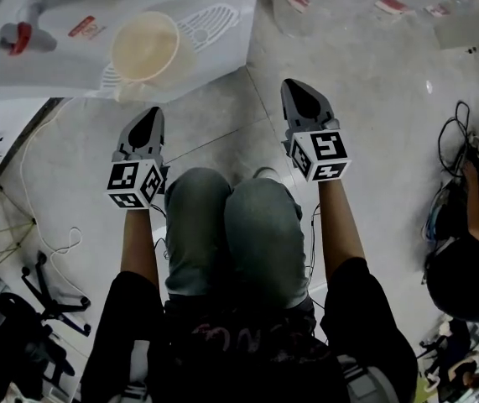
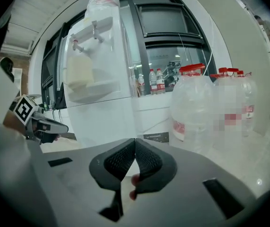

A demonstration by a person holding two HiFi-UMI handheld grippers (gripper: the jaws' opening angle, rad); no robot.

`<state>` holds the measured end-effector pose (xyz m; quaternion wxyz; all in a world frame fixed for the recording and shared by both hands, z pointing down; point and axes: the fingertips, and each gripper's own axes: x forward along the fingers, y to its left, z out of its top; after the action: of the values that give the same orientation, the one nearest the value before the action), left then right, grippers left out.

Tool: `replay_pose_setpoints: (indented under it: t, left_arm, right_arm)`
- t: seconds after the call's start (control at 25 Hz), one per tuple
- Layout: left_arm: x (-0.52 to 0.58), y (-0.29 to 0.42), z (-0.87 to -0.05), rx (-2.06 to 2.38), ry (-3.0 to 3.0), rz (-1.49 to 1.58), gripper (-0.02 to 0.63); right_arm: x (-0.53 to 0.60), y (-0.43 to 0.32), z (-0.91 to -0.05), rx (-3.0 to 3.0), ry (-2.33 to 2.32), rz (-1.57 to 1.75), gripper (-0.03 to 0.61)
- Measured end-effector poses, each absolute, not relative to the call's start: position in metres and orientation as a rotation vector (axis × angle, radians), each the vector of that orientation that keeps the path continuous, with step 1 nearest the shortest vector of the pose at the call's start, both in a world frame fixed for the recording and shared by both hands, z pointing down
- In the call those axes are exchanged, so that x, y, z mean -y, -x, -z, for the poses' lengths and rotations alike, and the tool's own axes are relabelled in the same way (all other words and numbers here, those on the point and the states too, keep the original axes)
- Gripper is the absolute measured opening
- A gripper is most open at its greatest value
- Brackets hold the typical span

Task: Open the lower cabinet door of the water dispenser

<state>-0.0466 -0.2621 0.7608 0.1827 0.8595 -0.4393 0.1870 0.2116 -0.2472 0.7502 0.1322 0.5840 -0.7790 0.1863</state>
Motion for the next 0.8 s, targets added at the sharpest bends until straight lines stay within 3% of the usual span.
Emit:
replay_pose_setpoints:
  t: [0.36, 0.8]
  left_arm:
    - [0.266, 0.064, -0.787, 1.266, -2.436, -0.512, 0.012]
    - [0.260, 0.078, -0.806, 1.275, -2.441, -0.579, 0.012]
  right_arm:
    - [0.289, -0.199, -0.776, 2.329, -1.669, -0.475, 0.025]
    - [0.331, -0.175, -0.785, 2.514, -1.450, -0.508, 0.231]
